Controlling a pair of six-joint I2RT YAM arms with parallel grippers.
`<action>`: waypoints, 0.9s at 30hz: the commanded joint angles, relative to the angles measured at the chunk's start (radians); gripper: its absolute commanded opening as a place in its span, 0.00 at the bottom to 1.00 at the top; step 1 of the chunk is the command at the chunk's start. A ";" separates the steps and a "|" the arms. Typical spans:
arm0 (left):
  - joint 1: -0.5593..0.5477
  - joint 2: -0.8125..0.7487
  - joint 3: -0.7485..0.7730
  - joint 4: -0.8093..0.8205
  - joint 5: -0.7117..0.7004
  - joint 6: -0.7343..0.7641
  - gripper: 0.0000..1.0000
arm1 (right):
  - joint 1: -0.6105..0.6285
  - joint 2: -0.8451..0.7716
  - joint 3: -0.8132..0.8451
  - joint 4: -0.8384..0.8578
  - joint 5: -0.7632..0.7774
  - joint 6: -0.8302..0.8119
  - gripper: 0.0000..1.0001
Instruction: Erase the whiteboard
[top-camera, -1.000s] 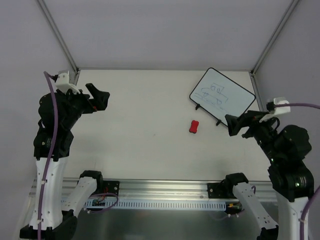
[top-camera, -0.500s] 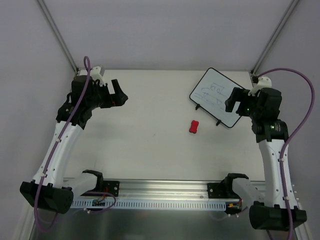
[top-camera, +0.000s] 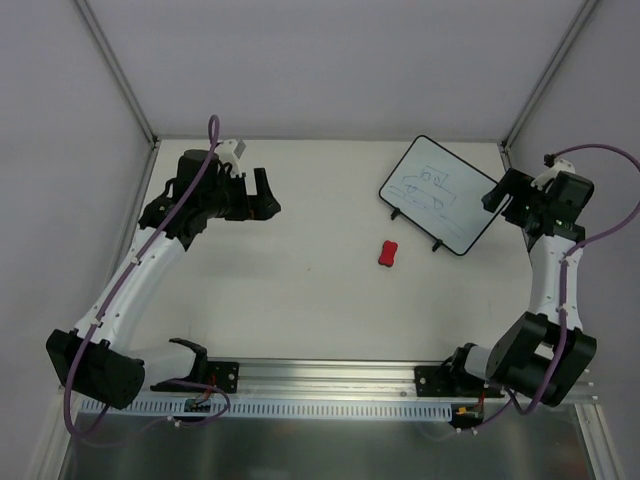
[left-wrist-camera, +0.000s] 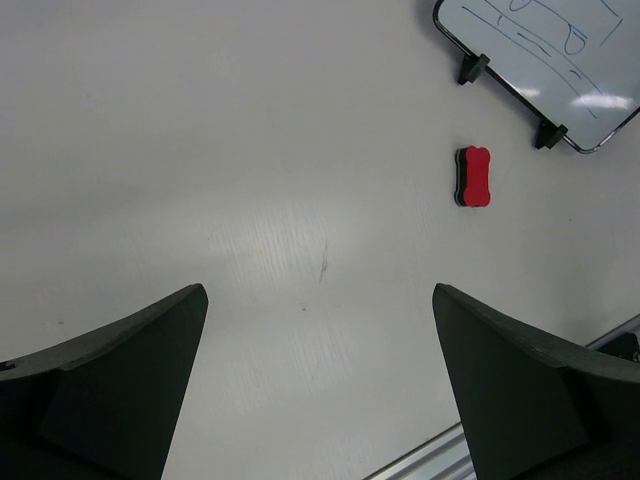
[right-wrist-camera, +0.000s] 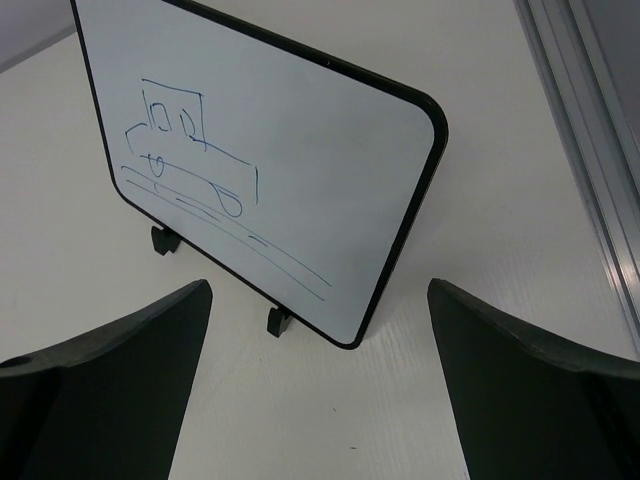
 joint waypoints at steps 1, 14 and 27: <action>-0.010 0.021 0.014 0.009 -0.017 0.004 0.99 | 0.035 -0.052 -0.029 0.070 0.070 -0.016 0.95; -0.051 0.061 0.020 0.009 -0.025 -0.010 0.99 | 0.002 -0.002 -0.098 0.139 -0.058 -0.052 0.90; -0.059 0.085 0.020 0.009 -0.056 -0.027 0.99 | 0.610 -0.091 -0.170 -0.023 0.601 0.043 0.85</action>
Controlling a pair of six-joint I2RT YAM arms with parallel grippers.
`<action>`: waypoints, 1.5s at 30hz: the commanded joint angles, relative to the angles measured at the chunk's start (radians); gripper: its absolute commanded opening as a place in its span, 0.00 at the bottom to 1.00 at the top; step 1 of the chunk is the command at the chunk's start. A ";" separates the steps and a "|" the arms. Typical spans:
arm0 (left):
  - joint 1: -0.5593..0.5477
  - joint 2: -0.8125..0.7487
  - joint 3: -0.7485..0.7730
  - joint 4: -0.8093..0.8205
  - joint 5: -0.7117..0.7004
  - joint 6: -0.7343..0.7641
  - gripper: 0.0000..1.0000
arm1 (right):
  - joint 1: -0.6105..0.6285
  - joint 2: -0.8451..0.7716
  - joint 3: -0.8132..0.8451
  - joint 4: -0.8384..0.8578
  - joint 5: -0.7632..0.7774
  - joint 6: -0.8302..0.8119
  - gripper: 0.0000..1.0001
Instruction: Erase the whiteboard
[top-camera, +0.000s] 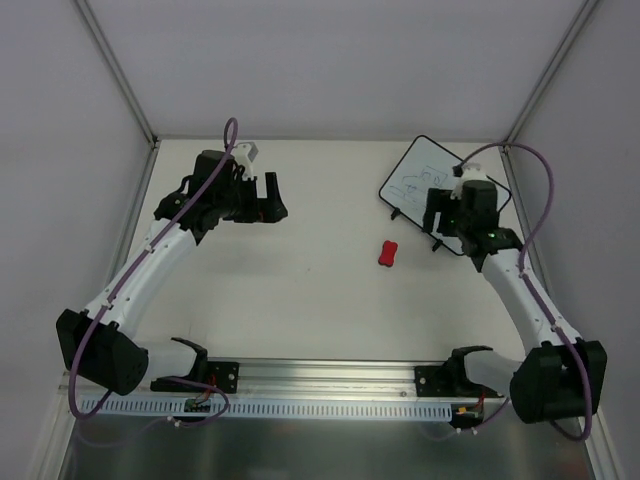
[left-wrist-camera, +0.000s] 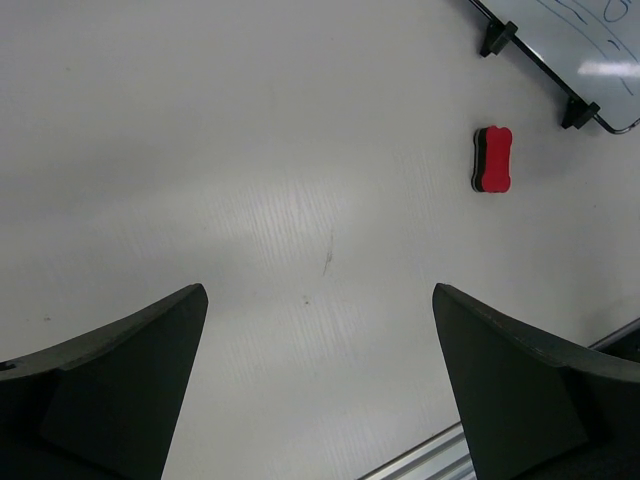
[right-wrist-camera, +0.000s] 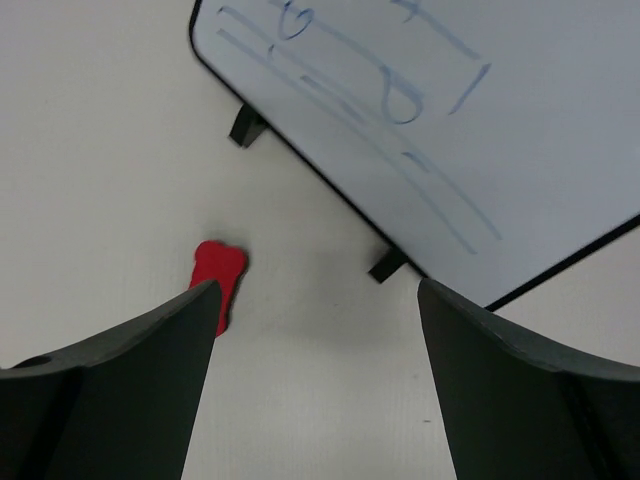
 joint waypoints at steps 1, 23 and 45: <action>-0.012 0.004 0.017 0.009 -0.036 -0.027 0.99 | 0.175 0.042 0.001 -0.077 0.302 0.113 0.84; -0.012 -0.102 -0.089 0.006 -0.114 -0.037 0.99 | 0.476 0.487 0.128 -0.038 0.349 0.514 0.71; -0.012 -0.087 -0.086 0.008 -0.100 -0.036 0.99 | 0.467 0.567 0.143 -0.027 0.347 0.526 0.48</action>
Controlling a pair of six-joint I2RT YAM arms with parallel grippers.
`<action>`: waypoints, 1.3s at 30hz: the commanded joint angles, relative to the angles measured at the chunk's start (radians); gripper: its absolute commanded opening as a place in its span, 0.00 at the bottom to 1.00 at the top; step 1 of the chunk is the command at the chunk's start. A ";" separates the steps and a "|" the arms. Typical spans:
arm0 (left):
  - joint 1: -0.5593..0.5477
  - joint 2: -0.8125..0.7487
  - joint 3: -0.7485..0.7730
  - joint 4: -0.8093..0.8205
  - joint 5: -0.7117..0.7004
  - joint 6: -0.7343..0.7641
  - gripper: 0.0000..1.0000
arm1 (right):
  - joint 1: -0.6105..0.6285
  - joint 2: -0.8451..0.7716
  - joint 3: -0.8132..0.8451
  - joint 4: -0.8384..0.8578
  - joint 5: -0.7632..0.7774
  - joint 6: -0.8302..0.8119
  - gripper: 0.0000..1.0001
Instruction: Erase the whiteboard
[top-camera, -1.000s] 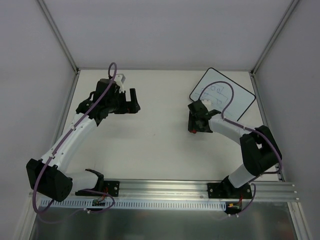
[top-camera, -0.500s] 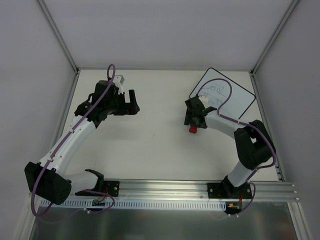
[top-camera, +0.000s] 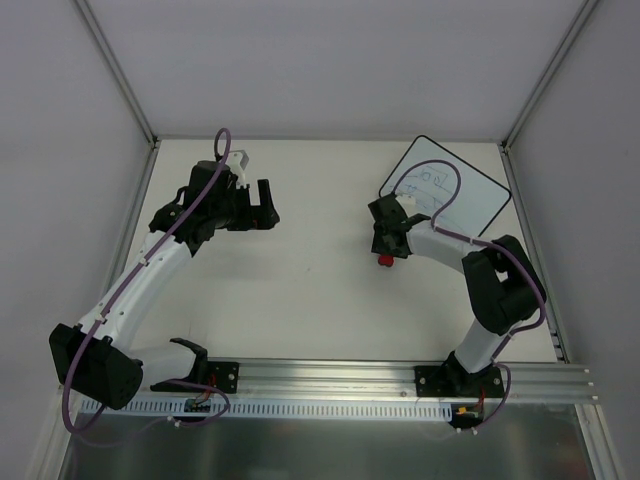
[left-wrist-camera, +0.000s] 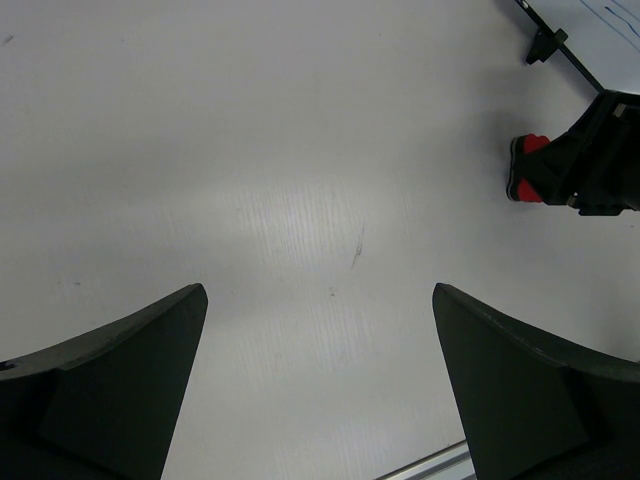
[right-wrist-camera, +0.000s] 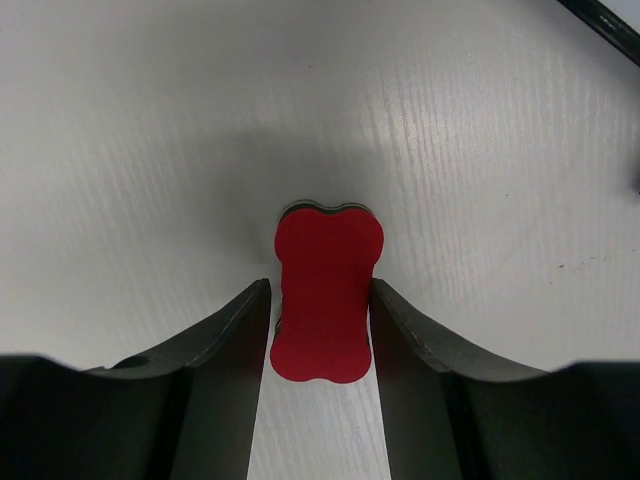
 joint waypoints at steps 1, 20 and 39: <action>-0.012 -0.008 -0.005 0.007 0.000 -0.009 0.99 | -0.002 0.005 0.029 0.014 0.008 0.010 0.48; -0.011 -0.100 -0.073 0.001 -0.172 -0.037 0.99 | 0.322 0.171 0.367 0.013 -0.087 -0.284 0.09; -0.009 -0.156 -0.159 -0.040 -0.273 -0.218 0.99 | 0.449 0.323 0.540 -0.033 -0.109 -0.342 0.83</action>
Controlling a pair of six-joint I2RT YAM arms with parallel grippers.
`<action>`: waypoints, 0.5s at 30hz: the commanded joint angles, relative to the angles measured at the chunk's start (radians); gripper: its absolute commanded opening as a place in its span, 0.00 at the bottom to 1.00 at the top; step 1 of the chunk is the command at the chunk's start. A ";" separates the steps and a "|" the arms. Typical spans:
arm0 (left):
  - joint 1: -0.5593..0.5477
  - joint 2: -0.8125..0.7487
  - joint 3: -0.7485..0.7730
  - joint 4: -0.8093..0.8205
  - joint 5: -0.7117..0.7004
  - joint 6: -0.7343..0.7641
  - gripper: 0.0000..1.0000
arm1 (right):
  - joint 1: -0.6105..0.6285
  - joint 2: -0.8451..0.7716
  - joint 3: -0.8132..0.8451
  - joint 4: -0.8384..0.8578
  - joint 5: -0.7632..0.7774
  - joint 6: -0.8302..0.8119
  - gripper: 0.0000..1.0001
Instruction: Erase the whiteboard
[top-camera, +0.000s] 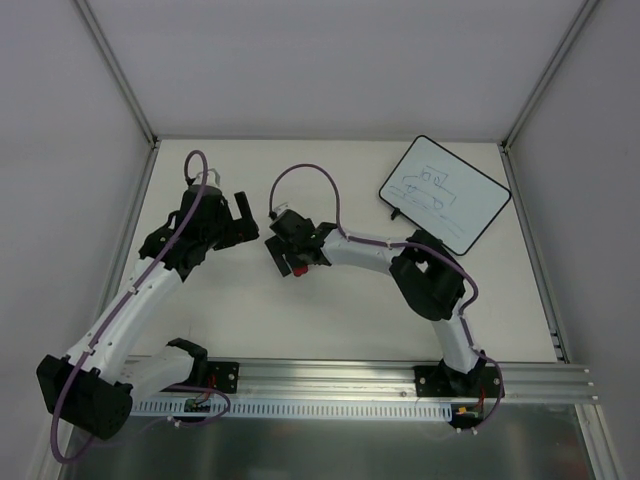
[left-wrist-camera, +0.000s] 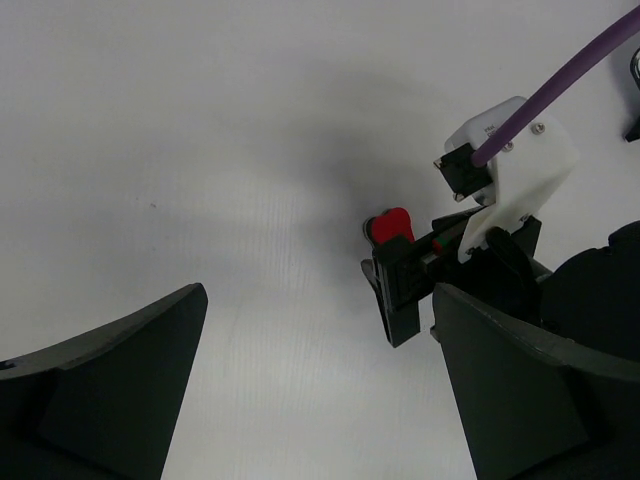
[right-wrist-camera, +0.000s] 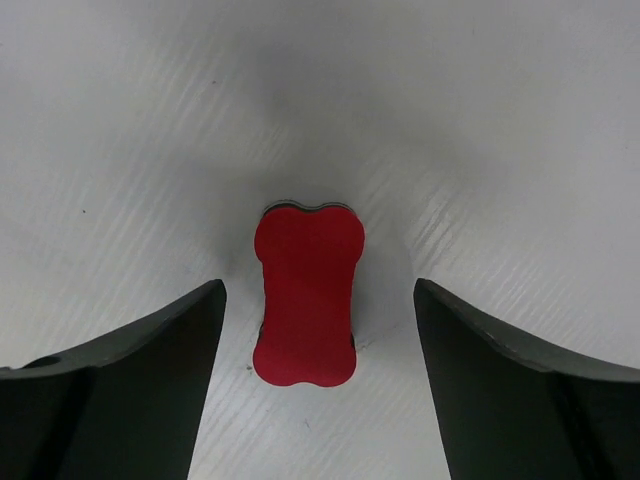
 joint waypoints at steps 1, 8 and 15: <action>-0.010 0.020 0.005 -0.012 -0.019 -0.054 0.99 | 0.003 -0.085 0.024 -0.029 0.056 -0.055 0.86; -0.034 0.154 0.046 -0.020 0.042 -0.158 0.99 | -0.119 -0.384 -0.179 -0.040 0.172 -0.048 0.98; -0.132 0.333 0.135 -0.018 0.053 -0.213 0.99 | -0.471 -0.723 -0.444 -0.037 0.088 -0.061 0.97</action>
